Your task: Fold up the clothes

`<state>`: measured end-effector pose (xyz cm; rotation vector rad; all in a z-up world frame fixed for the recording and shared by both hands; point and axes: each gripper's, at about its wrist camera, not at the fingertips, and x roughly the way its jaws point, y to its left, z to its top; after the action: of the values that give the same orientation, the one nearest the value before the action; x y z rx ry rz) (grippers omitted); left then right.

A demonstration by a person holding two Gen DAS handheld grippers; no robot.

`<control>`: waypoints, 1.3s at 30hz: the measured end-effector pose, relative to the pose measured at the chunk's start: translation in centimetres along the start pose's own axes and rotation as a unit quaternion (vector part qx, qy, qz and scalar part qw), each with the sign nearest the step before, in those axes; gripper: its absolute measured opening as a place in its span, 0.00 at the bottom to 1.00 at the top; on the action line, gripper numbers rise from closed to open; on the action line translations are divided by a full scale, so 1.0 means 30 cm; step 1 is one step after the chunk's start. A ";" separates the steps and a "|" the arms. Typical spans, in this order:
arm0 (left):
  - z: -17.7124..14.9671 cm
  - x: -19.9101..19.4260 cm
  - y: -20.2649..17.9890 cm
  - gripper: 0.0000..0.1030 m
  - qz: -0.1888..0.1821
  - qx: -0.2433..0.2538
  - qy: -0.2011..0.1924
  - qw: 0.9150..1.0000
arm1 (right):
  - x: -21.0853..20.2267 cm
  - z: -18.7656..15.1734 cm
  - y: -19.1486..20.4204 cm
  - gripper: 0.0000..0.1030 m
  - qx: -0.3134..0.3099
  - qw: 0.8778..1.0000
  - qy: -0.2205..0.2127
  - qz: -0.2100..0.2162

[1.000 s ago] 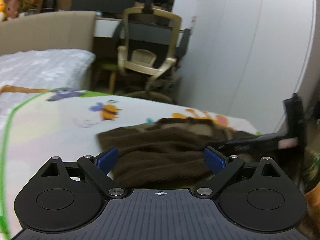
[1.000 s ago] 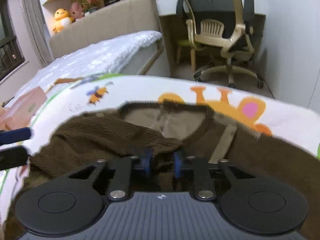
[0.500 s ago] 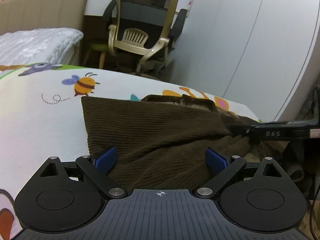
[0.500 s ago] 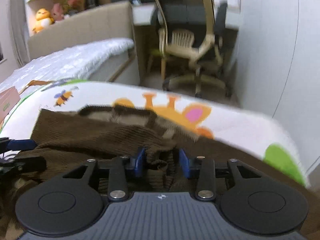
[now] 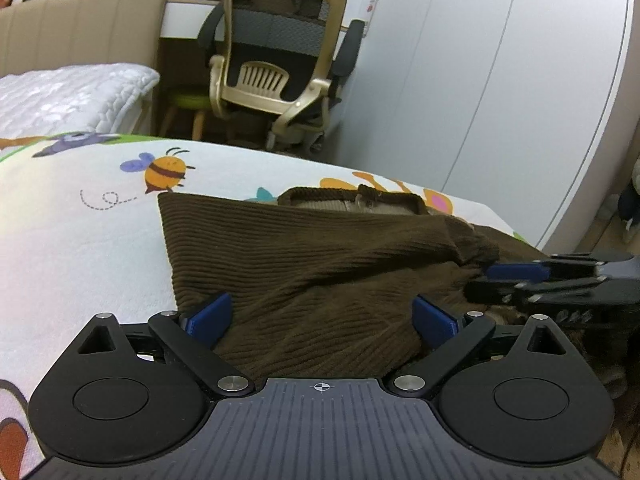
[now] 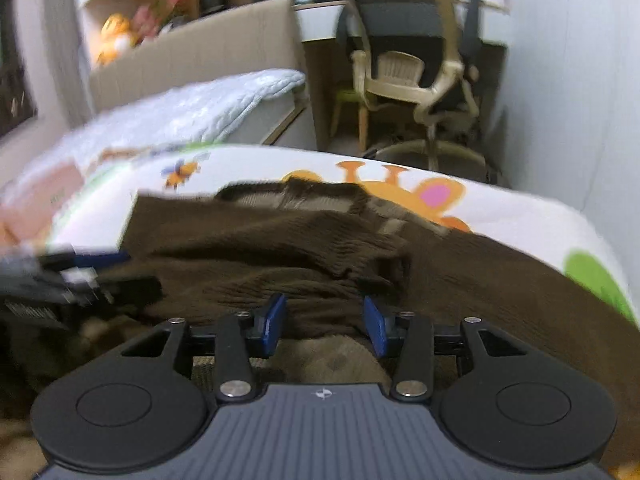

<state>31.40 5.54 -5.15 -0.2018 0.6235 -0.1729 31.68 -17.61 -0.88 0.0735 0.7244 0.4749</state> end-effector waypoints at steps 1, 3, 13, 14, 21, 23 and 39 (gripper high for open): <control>-0.001 0.000 0.000 0.98 0.000 0.000 0.000 1.000 | -0.042 0.005 -0.049 0.46 0.032 0.999 -0.008 -0.001; -0.002 0.000 0.000 0.98 -0.001 0.000 0.000 1.000 | -0.143 0.000 -0.171 0.55 0.110 0.993 -0.031 -0.009; -0.004 0.005 0.001 1.00 -0.003 -0.002 0.001 1.000 | -0.427 -0.393 -0.730 0.66 0.500 0.863 -0.067 -0.036; -0.004 0.006 0.000 1.00 -0.002 -0.001 0.001 1.000 | -0.408 -0.417 -0.745 0.66 0.514 0.855 -0.061 -0.032; -0.004 0.004 0.008 1.00 -0.006 -0.007 -0.001 1.000 | -0.229 -0.360 -0.796 0.52 0.488 0.870 -0.063 -0.029; -0.005 0.003 0.012 1.00 -0.008 -0.011 -0.002 1.000 | -0.171 -0.321 -0.820 0.40 0.468 0.881 -0.060 -0.034; 0.017 -0.065 0.070 1.00 -0.043 -0.078 -0.010 0.996 | -0.266 0.282 0.028 0.12 0.055 0.986 -0.130 0.092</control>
<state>30.35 8.08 -4.15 -0.3816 0.6092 -0.2058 31.72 -19.58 10.60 0.3026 0.4880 0.5891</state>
